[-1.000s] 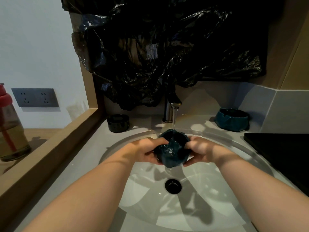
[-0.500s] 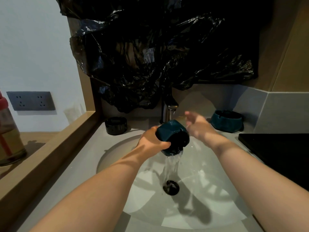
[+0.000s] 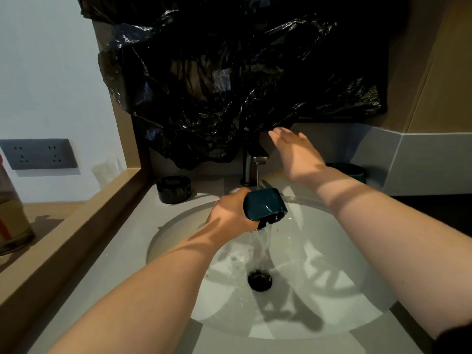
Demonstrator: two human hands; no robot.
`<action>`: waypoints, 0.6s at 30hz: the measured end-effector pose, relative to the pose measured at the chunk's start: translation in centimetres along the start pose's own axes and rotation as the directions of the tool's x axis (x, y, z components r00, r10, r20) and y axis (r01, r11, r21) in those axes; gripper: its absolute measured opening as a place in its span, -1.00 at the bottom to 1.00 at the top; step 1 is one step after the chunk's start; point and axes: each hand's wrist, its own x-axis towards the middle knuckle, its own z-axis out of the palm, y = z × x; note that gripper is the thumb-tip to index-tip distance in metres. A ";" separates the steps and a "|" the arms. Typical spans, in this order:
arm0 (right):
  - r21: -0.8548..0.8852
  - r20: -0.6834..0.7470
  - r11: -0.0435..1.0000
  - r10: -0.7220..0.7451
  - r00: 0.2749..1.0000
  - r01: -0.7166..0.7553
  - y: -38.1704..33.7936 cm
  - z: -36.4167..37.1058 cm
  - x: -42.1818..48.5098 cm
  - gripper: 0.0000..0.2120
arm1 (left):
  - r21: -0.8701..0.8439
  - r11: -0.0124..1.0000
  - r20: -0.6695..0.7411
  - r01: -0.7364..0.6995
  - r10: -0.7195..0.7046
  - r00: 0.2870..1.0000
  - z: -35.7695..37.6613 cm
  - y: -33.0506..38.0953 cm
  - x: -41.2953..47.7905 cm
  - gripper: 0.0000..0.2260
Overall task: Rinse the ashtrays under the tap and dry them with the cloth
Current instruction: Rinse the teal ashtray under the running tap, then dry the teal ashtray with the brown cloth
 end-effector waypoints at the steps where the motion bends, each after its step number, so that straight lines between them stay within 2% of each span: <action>1: 0.010 -0.001 1.000 0.003 1.000 -0.003 0.0 0.1 -0.4 -0.19 | 0.038 0.999 0.003 -0.018 0.017 1.000 0.1 0.0 0.0 -0.43; 7: 0.136 -0.017 0.989 0.053 0.998 -0.051 -0.6 0.3 -0.4 -0.24 | 0.263 0.947 0.024 -0.187 0.187 0.982 0.5 0.4 0.1 -0.60; 11: 0.142 0.050 0.989 0.041 0.998 -0.048 -0.5 0.0 -0.6 -0.21 | 0.448 0.809 0.134 -0.380 0.360 0.923 0.8 1.4 -0.1 -0.58; 15: 0.157 0.179 0.981 0.085 0.980 -0.114 -0.7 -1.2 -2.3 -0.11 | 0.589 0.667 0.239 -0.457 0.396 0.886 0.4 3.1 -0.7 -0.57; 16: 0.160 0.202 0.978 0.100 0.974 -0.133 -0.6 -1.3 -3.3 -0.09 | 0.589 0.682 0.238 -0.432 0.364 0.900 0.4 3.6 -0.9 -0.58; 18: 0.203 0.255 0.960 0.139 0.957 -0.193 0.0 -1.6 -5.7 -0.11 | 0.497 0.814 0.172 -0.300 0.247 0.954 0.2 4.9 -1.4 -0.58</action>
